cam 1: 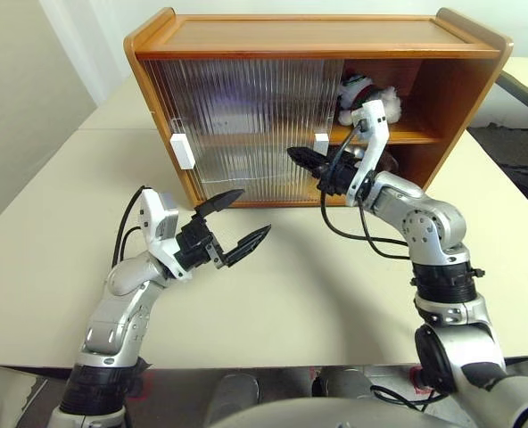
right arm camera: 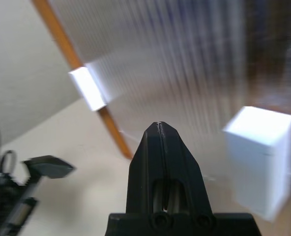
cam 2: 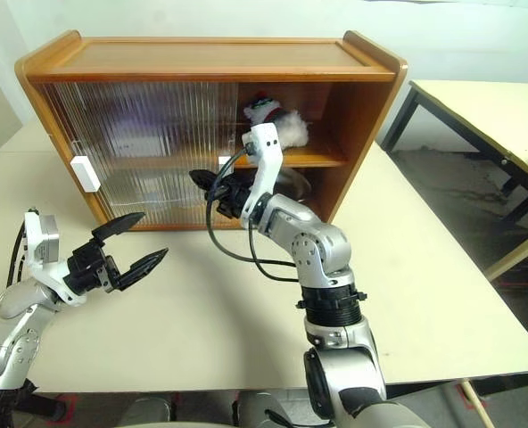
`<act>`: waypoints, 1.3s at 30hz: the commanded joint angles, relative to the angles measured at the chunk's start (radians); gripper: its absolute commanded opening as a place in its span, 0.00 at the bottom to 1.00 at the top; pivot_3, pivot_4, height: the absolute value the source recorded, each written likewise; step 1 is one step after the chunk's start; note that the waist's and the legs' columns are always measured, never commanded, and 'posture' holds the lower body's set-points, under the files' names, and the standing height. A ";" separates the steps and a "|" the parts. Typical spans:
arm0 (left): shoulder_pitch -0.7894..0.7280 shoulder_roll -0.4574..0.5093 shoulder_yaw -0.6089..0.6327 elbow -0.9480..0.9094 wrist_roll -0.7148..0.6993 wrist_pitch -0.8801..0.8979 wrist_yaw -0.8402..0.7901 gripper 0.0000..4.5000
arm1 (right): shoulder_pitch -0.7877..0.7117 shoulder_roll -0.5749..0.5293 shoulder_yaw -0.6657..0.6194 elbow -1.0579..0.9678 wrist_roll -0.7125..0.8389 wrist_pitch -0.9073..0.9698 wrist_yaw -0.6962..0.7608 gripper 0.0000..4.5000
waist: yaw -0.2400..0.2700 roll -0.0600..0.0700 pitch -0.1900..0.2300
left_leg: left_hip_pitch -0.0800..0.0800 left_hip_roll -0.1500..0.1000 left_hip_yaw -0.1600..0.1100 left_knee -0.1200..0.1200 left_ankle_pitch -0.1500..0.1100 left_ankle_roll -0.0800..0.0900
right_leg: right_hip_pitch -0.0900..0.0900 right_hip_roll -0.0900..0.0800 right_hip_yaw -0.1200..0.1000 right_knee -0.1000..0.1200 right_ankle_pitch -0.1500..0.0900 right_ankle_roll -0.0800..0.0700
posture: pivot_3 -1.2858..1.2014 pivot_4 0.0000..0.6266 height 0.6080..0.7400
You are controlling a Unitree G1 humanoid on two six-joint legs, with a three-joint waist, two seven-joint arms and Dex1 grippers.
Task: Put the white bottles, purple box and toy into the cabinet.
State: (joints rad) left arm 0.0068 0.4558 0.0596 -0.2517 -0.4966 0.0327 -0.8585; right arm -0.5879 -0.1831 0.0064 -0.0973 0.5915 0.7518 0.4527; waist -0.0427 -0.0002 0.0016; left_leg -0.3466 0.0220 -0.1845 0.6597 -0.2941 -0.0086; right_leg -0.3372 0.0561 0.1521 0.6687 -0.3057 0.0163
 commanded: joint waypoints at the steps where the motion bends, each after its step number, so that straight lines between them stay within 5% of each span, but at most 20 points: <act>1: 0.003 -0.002 -0.011 0.022 0.017 -0.014 -0.010 1.00 | -0.005 -0.013 0.016 0.002 -0.040 -0.023 -0.001 0.01 | 0.000 0.000 0.000 | 0.000 0.000 0.000 0.000 0.000 0.000 | 0.000 0.000 0.000 0.000 0.000 0.000 | 0.49 0.01 1.00; 39: -0.006 -0.020 -0.022 0.026 0.026 -0.014 -0.020 1.00 | 0.014 -0.098 0.004 -0.027 -0.250 -0.046 -0.073 0.01 | 0.002 0.000 0.000 | -0.001 0.000 0.000 0.001 0.001 -0.001 | -0.001 0.000 0.000 0.000 0.002 -0.008 | 0.48 0.00 1.00</act>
State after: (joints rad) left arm 0.0057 0.4379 0.0536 -0.2302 -0.4750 0.0139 -0.8762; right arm -0.5844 -0.2625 0.0288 -0.1177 0.3712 0.7107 0.4032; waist -0.0404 -0.0003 0.0017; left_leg -0.3471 0.0221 -0.1843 0.6605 -0.2934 -0.0094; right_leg -0.3384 0.0561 0.1524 0.6687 -0.3032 0.0084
